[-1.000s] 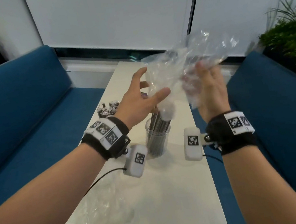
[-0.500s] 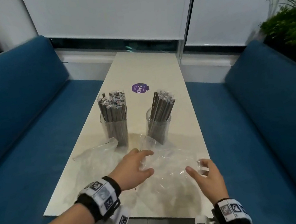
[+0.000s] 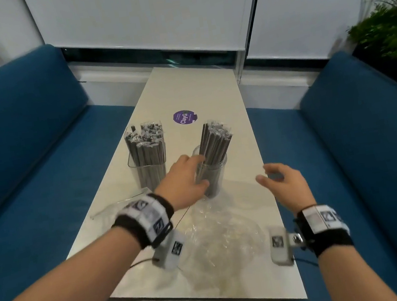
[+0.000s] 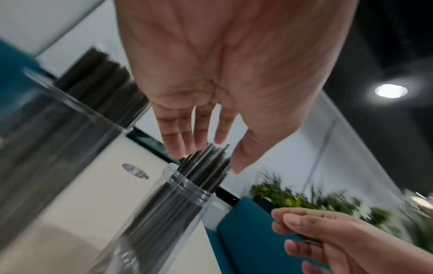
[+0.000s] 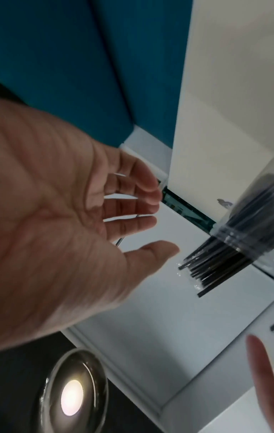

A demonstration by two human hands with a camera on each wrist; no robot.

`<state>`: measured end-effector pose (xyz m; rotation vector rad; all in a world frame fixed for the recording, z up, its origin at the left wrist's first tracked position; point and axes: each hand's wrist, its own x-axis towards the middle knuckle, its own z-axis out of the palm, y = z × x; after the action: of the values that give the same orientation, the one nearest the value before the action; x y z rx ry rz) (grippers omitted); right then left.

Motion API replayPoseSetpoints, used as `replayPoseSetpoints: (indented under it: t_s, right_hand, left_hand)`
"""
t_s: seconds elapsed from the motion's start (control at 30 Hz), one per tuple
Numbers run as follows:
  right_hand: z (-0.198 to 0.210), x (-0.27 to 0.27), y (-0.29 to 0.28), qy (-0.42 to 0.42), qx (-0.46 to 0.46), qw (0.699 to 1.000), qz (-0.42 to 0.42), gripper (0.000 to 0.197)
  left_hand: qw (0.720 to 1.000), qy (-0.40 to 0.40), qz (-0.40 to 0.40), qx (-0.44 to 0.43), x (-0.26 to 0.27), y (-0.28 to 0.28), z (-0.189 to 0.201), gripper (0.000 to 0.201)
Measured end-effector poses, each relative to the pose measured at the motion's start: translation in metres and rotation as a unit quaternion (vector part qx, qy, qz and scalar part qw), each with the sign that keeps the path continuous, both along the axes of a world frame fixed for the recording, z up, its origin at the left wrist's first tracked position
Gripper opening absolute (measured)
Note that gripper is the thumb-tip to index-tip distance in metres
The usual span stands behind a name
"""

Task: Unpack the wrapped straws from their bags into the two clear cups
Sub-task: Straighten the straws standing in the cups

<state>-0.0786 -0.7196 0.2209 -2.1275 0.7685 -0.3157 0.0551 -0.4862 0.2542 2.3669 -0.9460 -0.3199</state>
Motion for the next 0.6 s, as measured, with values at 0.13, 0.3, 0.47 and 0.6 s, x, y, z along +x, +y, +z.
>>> replayPoseSetpoints:
  t_s: [0.13,0.3,0.47,0.6]
  right_hand:
    - [0.02,0.067,-0.01,0.048,0.014,0.992,0.112,0.099]
    - [0.018,0.13,-0.013,0.067,0.025,0.974,0.216,0.119]
    - [0.029,0.155,-0.018,-0.007,-0.023,0.962,0.273,0.037]
    - [0.039,0.159,-0.022,-0.085,0.011,0.977,0.196,0.023]
  left_hand:
    - [0.996,0.062,0.065,0.004,0.054,-0.047,0.013,0.096]
    - [0.991,0.104,0.078,0.03,0.09,-0.085,0.006,0.126]
    - [0.99,0.129,0.049,-0.014,0.104,-0.089,-0.004,0.06]
    - [0.981,0.166,0.083,-0.055,0.108,-0.083,-0.006,0.06]
